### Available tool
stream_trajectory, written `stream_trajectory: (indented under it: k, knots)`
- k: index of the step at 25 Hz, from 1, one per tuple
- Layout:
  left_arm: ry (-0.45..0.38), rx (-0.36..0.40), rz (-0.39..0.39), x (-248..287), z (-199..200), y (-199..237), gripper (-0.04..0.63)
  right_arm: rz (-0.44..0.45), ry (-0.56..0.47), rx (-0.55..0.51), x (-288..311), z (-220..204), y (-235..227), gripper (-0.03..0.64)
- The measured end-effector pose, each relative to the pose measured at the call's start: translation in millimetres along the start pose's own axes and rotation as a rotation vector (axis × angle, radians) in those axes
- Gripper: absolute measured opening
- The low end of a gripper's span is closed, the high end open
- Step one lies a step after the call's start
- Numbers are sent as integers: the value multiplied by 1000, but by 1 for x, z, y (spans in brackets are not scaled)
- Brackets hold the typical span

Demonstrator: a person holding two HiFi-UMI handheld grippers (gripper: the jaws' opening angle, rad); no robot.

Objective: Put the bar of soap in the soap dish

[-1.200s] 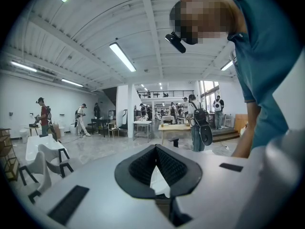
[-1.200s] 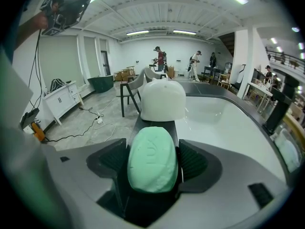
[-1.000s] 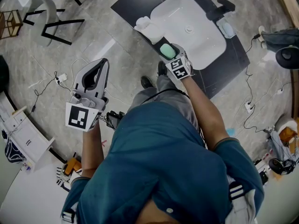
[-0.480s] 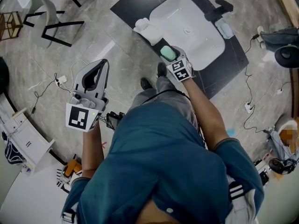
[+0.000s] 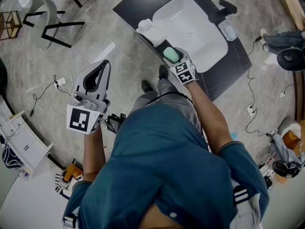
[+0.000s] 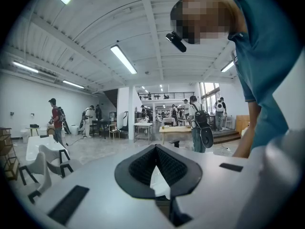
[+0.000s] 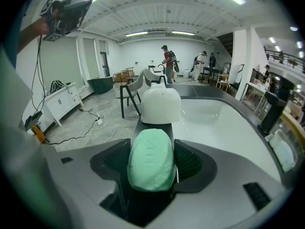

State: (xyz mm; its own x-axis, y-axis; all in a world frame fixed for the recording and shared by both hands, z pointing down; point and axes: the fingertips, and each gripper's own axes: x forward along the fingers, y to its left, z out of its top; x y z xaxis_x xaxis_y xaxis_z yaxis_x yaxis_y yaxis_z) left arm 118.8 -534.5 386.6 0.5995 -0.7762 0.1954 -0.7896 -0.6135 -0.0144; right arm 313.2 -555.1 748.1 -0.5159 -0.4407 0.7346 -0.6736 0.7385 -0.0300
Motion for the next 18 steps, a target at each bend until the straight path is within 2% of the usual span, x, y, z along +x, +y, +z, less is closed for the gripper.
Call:
stream_trajectory:
  k: [18]
  knots:
    - [-61, -21, 57, -28, 1, 16, 3, -14, -22, -77, -14, 38, 1, 296]
